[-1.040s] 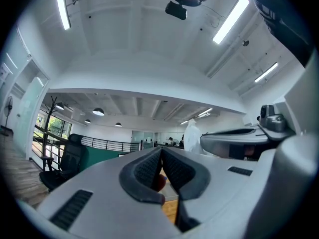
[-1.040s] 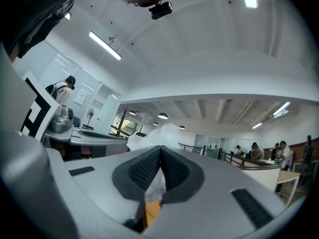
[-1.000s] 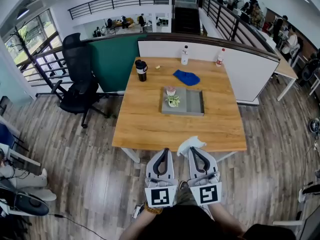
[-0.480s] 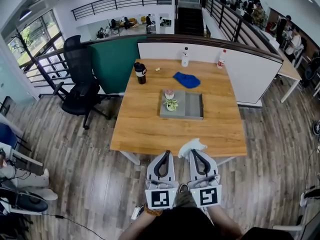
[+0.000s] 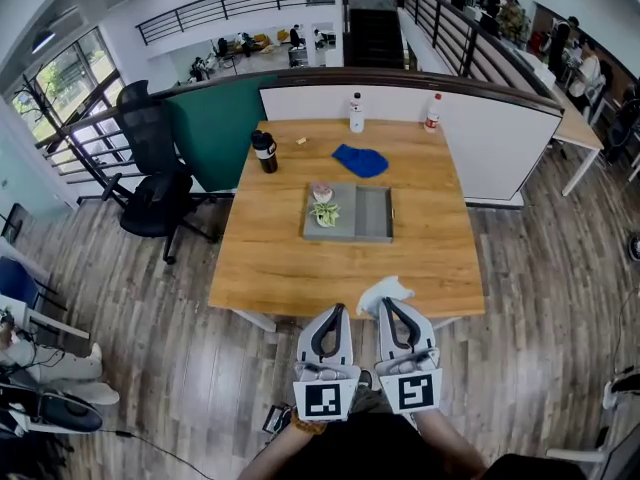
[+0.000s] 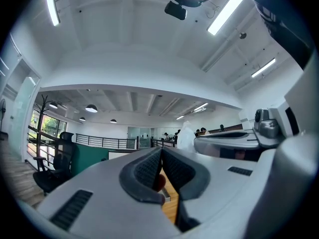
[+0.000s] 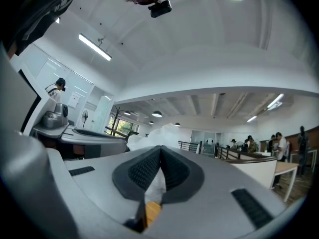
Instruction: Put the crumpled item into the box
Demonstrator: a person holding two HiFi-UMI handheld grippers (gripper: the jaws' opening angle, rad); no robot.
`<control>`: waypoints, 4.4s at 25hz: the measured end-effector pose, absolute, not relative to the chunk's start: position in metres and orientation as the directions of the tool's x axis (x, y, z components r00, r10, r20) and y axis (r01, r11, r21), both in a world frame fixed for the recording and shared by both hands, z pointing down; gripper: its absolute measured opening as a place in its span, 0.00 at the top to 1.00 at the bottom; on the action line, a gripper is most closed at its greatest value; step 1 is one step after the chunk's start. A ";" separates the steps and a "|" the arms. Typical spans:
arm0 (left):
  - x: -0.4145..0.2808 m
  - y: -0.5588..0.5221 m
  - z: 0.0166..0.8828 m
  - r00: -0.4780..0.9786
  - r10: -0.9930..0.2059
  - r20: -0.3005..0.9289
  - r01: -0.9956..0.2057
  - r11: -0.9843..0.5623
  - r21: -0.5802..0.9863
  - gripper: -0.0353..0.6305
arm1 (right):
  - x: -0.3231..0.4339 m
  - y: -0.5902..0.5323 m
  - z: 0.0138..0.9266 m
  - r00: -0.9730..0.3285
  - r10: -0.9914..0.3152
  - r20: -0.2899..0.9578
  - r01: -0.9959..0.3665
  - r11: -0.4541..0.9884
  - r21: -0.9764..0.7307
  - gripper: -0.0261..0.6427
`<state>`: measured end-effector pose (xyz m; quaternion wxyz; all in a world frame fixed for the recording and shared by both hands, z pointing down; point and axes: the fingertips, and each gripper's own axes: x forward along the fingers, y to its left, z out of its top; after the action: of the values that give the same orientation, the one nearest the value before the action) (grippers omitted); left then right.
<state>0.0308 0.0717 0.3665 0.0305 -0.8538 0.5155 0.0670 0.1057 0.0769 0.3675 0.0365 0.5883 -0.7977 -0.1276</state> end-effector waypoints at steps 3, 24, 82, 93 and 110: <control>0.050 0.067 0.368 0.471 -0.871 -0.139 -0.879 -0.477 0.012 0.91 | 0.128 0.073 0.364 -0.290 -0.951 -0.104 -0.934 0.257 0.250 0.95; 0.147 0.035 0.377 0.513 -0.845 -0.152 -0.849 -0.525 0.052 0.91 | 0.223 0.055 0.378 -0.217 -0.972 -0.090 -0.959 0.195 0.206 0.95; 0.141 -0.127 0.385 0.517 -0.842 -0.155 -0.836 -0.536 0.121 0.91 | 0.217 -0.081 0.394 -0.200 -0.979 0.025 -0.931 0.198 0.307 0.95; 0.117 -0.169 0.381 0.498 -0.854 -0.152 -0.846 -0.517 0.129 0.91 | 0.200 -0.124 0.380 -0.200 -0.980 0.000 -0.934 0.191 0.301 0.95; 0.089 -0.235 0.374 0.527 -0.837 -0.150 -0.832 -0.544 0.108 0.91 | 0.181 -0.203 0.360 -0.150 -0.987 -0.059 -0.937 0.123 0.327 0.95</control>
<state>0.0892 -0.2351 0.3739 -0.0114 -0.8737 0.4775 0.0919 0.1810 -0.2034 0.3601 0.0861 0.6463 -0.7443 -0.1447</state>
